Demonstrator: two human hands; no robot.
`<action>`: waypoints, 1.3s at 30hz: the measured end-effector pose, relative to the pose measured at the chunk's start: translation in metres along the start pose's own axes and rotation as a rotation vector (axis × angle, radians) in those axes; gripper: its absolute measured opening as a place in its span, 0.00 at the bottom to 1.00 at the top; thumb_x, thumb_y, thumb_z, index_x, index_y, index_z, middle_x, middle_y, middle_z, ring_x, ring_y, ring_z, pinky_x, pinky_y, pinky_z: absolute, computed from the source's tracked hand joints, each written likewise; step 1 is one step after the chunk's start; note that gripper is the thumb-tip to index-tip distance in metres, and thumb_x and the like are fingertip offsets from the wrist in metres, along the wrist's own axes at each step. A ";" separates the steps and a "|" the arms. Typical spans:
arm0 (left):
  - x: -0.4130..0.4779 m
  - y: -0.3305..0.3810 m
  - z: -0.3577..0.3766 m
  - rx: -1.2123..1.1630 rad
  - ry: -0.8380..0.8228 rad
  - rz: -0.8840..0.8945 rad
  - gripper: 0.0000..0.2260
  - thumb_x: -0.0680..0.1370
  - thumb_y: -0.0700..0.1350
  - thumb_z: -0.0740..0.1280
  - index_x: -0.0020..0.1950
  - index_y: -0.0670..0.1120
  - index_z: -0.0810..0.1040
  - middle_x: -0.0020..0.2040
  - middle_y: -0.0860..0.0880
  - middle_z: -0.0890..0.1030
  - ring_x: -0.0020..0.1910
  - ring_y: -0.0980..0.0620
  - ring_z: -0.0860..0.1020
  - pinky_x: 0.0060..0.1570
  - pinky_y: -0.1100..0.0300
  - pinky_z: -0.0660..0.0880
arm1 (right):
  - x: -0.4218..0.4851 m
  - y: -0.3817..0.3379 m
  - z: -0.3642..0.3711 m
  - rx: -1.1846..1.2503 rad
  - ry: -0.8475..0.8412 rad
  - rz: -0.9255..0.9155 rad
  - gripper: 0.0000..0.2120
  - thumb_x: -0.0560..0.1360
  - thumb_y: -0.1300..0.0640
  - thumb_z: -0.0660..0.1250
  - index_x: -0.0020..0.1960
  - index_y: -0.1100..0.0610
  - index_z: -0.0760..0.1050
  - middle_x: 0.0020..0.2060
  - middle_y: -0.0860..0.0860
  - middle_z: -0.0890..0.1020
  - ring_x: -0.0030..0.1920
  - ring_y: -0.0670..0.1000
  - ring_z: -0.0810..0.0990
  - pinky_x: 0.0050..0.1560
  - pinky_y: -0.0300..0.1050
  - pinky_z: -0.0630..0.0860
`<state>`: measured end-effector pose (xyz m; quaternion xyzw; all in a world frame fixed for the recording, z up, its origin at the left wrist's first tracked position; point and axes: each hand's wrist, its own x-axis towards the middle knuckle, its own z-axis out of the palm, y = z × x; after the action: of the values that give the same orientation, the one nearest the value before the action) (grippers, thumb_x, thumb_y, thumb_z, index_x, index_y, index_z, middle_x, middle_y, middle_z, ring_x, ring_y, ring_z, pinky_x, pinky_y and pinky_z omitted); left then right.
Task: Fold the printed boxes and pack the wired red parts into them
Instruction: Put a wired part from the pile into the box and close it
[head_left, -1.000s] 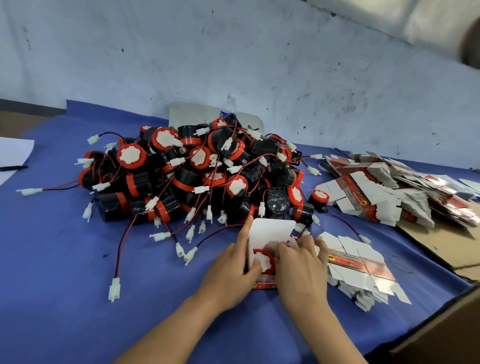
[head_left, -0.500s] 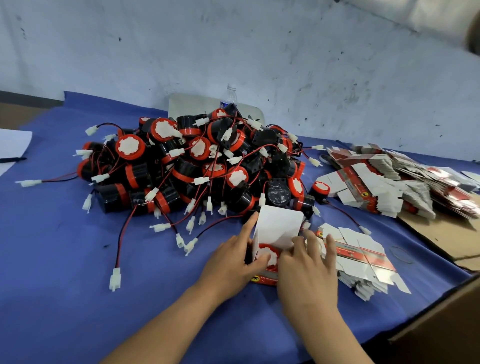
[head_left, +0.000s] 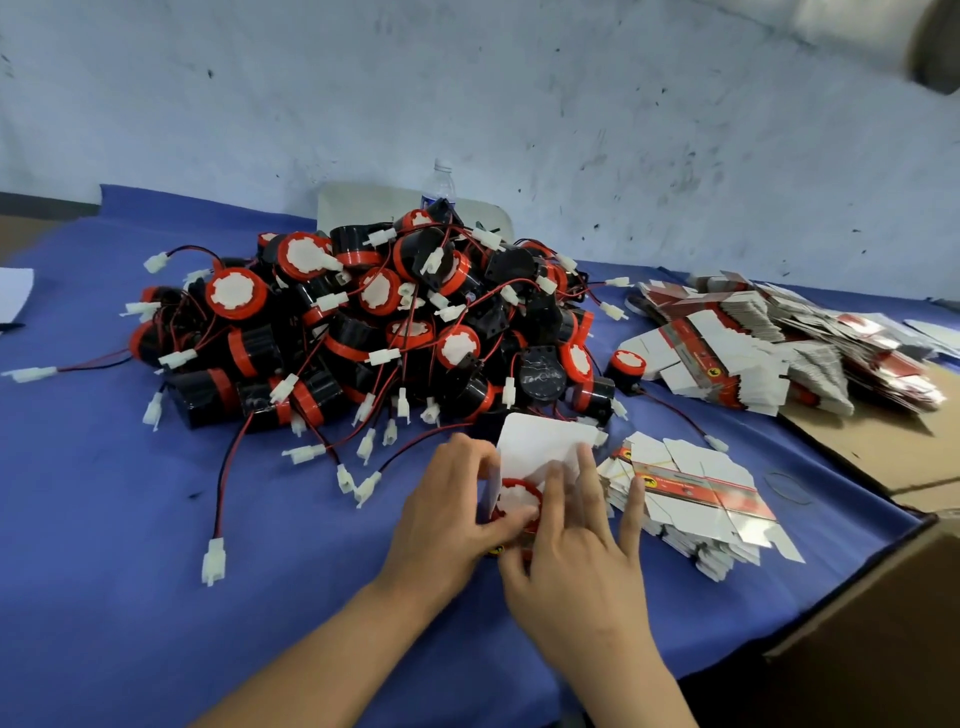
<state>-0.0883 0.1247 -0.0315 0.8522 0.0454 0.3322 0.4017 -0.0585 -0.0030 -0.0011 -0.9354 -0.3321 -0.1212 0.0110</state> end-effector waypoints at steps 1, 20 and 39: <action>0.000 0.001 0.000 -0.004 -0.030 0.038 0.12 0.73 0.62 0.65 0.50 0.61 0.66 0.48 0.59 0.70 0.50 0.58 0.72 0.45 0.61 0.70 | -0.002 0.002 0.002 -0.006 0.038 -0.002 0.37 0.76 0.45 0.53 0.77 0.65 0.47 0.75 0.58 0.60 0.67 0.49 0.18 0.62 0.58 0.16; 0.001 0.003 0.004 0.071 -0.248 0.172 0.17 0.78 0.52 0.64 0.67 0.54 0.75 0.60 0.59 0.72 0.62 0.63 0.67 0.62 0.71 0.63 | -0.035 0.011 0.024 0.734 0.357 0.197 0.33 0.71 0.60 0.73 0.63 0.35 0.58 0.65 0.43 0.75 0.70 0.48 0.69 0.66 0.43 0.67; -0.006 0.010 0.012 0.307 -0.257 0.290 0.12 0.81 0.46 0.60 0.59 0.49 0.82 0.61 0.45 0.77 0.60 0.45 0.77 0.71 0.45 0.64 | 0.058 0.063 -0.042 1.190 -0.217 0.197 0.18 0.79 0.43 0.60 0.42 0.50 0.84 0.30 0.48 0.81 0.29 0.48 0.73 0.31 0.39 0.67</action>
<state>-0.0873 0.1083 -0.0327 0.9361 -0.0788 0.2647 0.2180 0.0153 -0.0202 0.0571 -0.8021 -0.2539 0.1826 0.5087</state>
